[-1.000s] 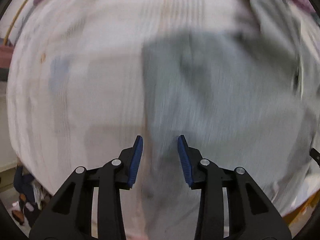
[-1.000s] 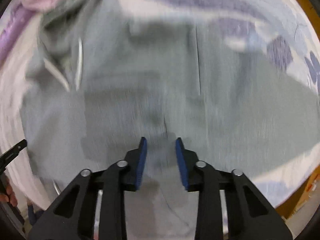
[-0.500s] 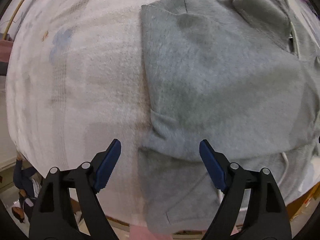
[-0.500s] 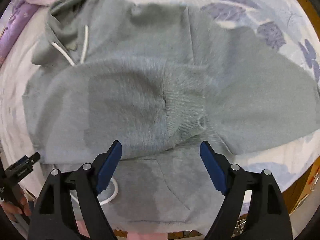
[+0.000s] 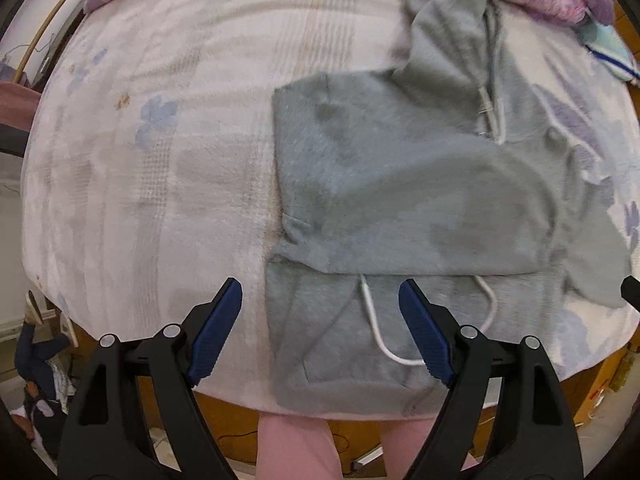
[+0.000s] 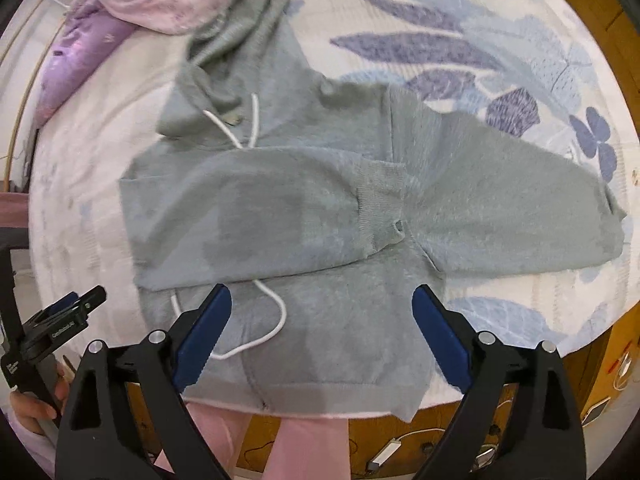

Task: Fold large clothes

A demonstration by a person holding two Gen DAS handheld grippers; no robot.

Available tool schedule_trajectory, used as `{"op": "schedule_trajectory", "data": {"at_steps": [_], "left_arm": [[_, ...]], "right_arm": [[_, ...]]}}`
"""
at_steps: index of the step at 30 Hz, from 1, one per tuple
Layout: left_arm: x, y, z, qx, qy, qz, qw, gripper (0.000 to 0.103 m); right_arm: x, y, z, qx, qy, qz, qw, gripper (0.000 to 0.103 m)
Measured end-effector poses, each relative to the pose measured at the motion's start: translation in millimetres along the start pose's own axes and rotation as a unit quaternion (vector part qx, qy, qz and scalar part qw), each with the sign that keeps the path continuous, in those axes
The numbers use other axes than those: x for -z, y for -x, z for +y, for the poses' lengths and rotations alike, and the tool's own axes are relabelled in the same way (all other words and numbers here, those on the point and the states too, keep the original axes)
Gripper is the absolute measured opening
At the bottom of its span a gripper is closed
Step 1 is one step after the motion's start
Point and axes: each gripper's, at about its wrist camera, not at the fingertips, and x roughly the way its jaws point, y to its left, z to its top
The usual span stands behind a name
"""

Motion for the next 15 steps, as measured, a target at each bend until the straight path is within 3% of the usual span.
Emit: {"op": "schedule_trajectory", "data": {"at_steps": [9,15], "left_arm": [[32.9,69.7,-20.2,0.021,-0.014,-0.059,0.9979,0.081],[51.1,123.8,-28.4,0.037,-0.051,-0.121,0.9906,0.081]], "right_arm": [[20.1,68.6,18.3,-0.01,-0.005,-0.07,0.997,0.088],[48.8,112.2,30.6,-0.017,-0.019,-0.121,0.992,0.088]]}}
